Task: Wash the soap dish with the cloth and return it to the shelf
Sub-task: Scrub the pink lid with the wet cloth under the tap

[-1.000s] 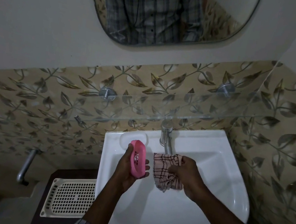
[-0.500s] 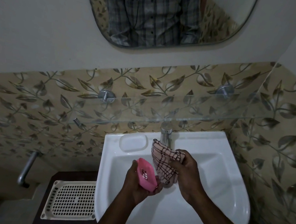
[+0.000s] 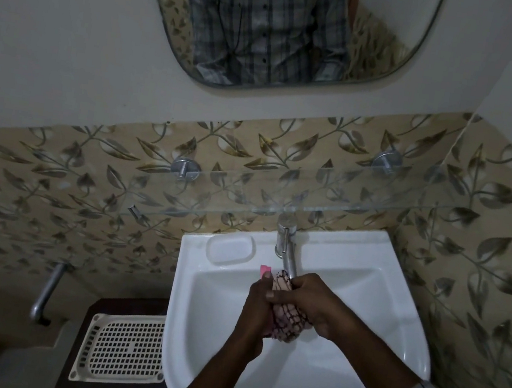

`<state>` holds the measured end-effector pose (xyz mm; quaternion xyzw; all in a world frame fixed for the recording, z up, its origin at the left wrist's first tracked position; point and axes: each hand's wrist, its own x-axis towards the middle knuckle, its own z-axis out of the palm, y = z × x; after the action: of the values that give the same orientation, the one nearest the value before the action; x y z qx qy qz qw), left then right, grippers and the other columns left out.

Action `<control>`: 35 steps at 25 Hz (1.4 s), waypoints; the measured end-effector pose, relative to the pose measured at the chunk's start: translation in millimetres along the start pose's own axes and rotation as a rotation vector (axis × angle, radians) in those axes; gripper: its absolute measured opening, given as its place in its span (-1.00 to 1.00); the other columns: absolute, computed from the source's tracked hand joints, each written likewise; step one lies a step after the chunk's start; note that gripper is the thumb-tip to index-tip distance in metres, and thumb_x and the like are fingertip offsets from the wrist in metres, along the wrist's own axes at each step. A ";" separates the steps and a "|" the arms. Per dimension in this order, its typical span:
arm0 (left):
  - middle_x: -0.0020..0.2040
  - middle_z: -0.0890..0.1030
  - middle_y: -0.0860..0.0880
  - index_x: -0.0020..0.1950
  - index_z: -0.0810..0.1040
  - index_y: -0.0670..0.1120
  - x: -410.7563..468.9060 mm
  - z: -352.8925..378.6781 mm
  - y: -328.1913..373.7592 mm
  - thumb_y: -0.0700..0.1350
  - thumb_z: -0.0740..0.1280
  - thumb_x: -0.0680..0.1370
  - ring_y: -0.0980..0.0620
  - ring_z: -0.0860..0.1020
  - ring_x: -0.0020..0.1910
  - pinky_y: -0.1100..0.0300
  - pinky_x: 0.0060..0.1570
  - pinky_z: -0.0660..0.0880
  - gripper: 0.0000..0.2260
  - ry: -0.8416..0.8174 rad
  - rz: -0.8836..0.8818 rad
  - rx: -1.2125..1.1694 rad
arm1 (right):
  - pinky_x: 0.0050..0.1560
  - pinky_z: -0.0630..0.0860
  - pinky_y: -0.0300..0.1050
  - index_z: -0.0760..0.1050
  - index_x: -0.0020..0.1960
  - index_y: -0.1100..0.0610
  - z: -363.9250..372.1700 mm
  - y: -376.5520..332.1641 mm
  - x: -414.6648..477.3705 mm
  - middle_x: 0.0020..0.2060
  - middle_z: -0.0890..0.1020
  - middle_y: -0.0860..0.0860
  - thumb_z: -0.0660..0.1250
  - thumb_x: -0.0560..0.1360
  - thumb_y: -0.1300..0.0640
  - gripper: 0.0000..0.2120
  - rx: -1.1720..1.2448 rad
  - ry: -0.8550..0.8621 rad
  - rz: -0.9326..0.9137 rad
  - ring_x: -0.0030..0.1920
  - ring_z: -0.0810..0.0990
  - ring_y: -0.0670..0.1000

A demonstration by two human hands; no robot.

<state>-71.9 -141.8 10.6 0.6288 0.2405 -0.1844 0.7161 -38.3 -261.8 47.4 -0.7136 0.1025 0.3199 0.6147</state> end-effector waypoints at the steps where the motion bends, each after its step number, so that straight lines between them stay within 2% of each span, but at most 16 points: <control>1: -0.03 0.74 -0.07 0.17 0.61 0.03 2.1 -5.0 2.0 0.36 0.02 0.58 -0.02 0.73 -0.09 0.09 -0.24 0.64 -0.45 -0.007 -0.023 -0.033 | 0.02 0.66 0.17 0.64 0.06 0.32 -2.4 1.2 2.5 -0.15 0.73 0.24 0.54 0.38 0.22 -0.71 0.042 0.025 0.022 -0.11 0.73 0.21; 5: 0.14 0.66 -0.25 0.35 0.48 -0.17 17.8 -36.7 7.8 0.27 0.14 0.57 -0.23 0.64 0.11 -0.11 0.03 0.60 -0.40 -0.035 -0.161 -0.293 | 0.15 0.50 0.44 0.53 0.21 0.40 -11.2 18.5 10.2 0.04 0.65 0.39 0.35 0.49 0.29 -0.68 0.483 0.019 0.188 0.09 0.64 0.39; 9: 0.00 0.66 -0.28 0.26 0.53 -0.24 17.3 -50.7 18.2 0.15 0.13 0.59 -0.23 0.61 0.01 -0.05 -0.03 0.57 -0.49 -0.074 -0.197 -0.316 | 0.01 0.50 0.53 0.54 0.18 0.39 -4.6 23.2 -1.2 0.05 0.62 0.45 0.40 0.41 0.45 -0.67 0.505 -0.085 0.113 0.03 0.62 0.49; 10: -0.02 0.66 -0.27 0.24 0.54 -0.23 17.1 -53.4 19.4 0.14 0.12 0.59 -0.22 0.61 -0.02 -0.02 -0.05 0.57 -0.51 -0.076 -0.200 -0.300 | -0.05 0.59 0.42 0.57 0.14 0.31 -5.7 17.3 -1.8 0.00 0.66 0.39 0.39 0.41 0.47 -0.68 0.437 -0.029 0.032 -0.04 0.67 0.41; 12: -0.04 0.64 -0.27 0.23 0.55 -0.23 18.1 -57.8 22.2 0.15 0.18 0.56 -0.20 0.59 -0.08 -0.02 -0.08 0.54 -0.51 -0.083 -0.232 -0.315 | -0.19 0.67 -0.10 0.58 -0.01 0.10 -11.4 1.2 -1.1 -0.11 0.72 0.13 0.42 0.41 0.41 -0.73 0.077 0.150 -0.276 -0.20 0.72 0.07; 13: -0.03 0.62 -0.28 0.23 0.55 -0.23 18.8 -58.1 23.8 0.17 0.20 0.55 -0.21 0.58 -0.09 -0.04 -0.08 0.52 -0.49 -0.086 -0.259 -0.340 | -0.25 0.58 -0.35 0.52 -0.08 0.03 -13.9 -7.6 -1.4 -0.17 0.69 -0.01 0.43 0.41 0.38 -0.73 -0.147 0.228 -0.430 -0.25 0.66 -0.10; 14: -0.03 0.61 -0.29 0.22 0.55 -0.24 19.6 -58.0 26.0 0.20 0.20 0.56 -0.22 0.58 -0.09 -0.06 -0.06 0.50 -0.46 -0.096 -0.281 -0.372 | -0.29 0.50 -0.45 0.46 -0.09 0.01 -11.9 -11.1 -0.1 -0.20 0.64 -0.07 0.43 0.42 0.37 -0.71 -0.311 0.276 -0.548 -0.26 0.61 -0.15; 17: 0.00 0.65 -0.30 0.15 0.59 -0.28 22.9 -58.7 29.5 0.28 0.09 0.59 -0.24 0.62 -0.06 -0.08 0.03 0.51 -0.36 -0.150 -0.305 -0.463 | -0.17 0.57 -0.20 0.44 0.12 0.04 7.0 20.0 -1.4 -0.08 0.65 0.01 0.36 0.47 0.38 -0.66 -0.568 0.168 -0.876 -0.11 0.64 -0.01; 19: 0.00 0.66 -0.34 0.05 0.64 -0.36 19.3 -60.1 31.8 0.24 0.14 0.58 -0.27 0.65 -0.05 -0.11 0.08 0.50 -0.35 -0.193 -0.370 -0.463 | 0.22 0.54 -0.04 0.43 0.34 0.08 8.3 55.6 -1.3 0.19 0.63 0.13 0.37 0.52 0.33 -0.57 -0.811 -0.031 -1.193 0.21 0.60 0.07; 21: 0.05 0.65 -0.30 0.10 0.65 -0.31 13.0 -62.1 31.3 0.18 0.21 0.55 -0.27 0.64 -0.04 -0.11 0.08 0.47 -0.45 -0.276 -0.390 -0.425 | 0.42 0.39 0.11 0.46 0.36 0.20 -20.0 53.3 19.5 0.32 0.54 0.20 0.32 0.58 0.26 -0.65 -1.063 -0.134 -1.480 0.36 0.49 0.13; 22: 0.06 0.64 -0.28 0.16 0.63 -0.26 10.7 -63.2 32.3 0.15 0.24 0.52 -0.25 0.61 -0.02 -0.08 0.06 0.49 -0.49 -0.306 -0.389 -0.432 | 0.42 0.38 0.16 0.49 0.33 0.22 -30.3 41.0 27.5 0.31 0.53 0.21 0.32 0.58 0.25 -0.68 -1.141 -0.070 -1.569 0.37 0.48 0.16; 25: 0.04 0.62 -0.28 0.25 0.54 -0.25 9.0 -63.7 41.0 0.10 0.26 0.50 -0.21 0.55 -0.02 -0.05 -0.07 0.60 -0.51 -0.307 -0.397 -0.545 | 0.26 0.53 0.15 0.57 0.24 0.24 -14.0 34.0 31.5 0.20 0.61 0.22 0.25 0.58 0.23 -0.73 -1.005 0.068 -1.433 0.26 0.52 0.16; 27: 0.02 0.65 -0.31 0.17 0.60 -0.31 7.8 -63.7 40.3 0.13 0.21 0.54 -0.26 0.63 -0.06 -0.12 -0.09 0.63 -0.48 -0.296 -0.412 -0.571 | 0.19 0.57 0.06 0.52 0.28 0.18 12.7 55.2 16.1 0.18 0.60 0.16 0.24 0.48 0.32 -0.62 -0.845 0.027 -1.302 0.20 0.52 0.14; 29: 0.01 0.66 -0.31 0.08 0.66 -0.32 1.9 -62.6 34.6 0.13 0.23 0.53 -0.27 0.68 -0.12 -0.13 -0.10 0.64 -0.48 -0.324 -0.428 -0.547 | 0.20 0.53 0.02 0.45 0.30 0.14 7.3 61.0 12.5 0.19 0.53 0.12 0.29 0.40 0.37 -0.52 -0.930 -0.086 -1.350 0.19 0.51 0.13; 32: -0.01 0.66 -0.29 0.07 0.68 -0.30 -2.9 -60.4 33.5 0.06 0.27 0.48 -0.26 0.68 -0.16 -0.11 -0.16 0.64 -0.54 -0.357 -0.426 -0.497 | 0.27 0.48 0.06 0.50 0.26 0.20 -24.6 40.0 31.6 0.17 0.59 0.19 0.40 0.53 0.18 -0.68 -1.096 -0.098 -1.499 0.19 0.55 0.17; 35: -0.05 0.65 -0.27 0.08 0.65 -0.27 -0.3 -61.0 40.4 0.10 0.25 0.50 -0.23 0.62 -0.12 -0.06 -0.17 0.64 -0.54 -0.318 -0.446 -0.473 | 0.29 0.47 0.08 0.52 0.26 0.19 -9.6 40.8 28.8 0.17 0.59 0.16 0.43 0.43 0.33 -0.60 -0.988 -0.081 -1.213 0.18 0.55 0.15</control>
<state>-56.1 -75.8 37.9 0.3412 0.2936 -0.3708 0.8123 -34.8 -272.8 -2.1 -0.8235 -0.4821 -0.0376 0.2965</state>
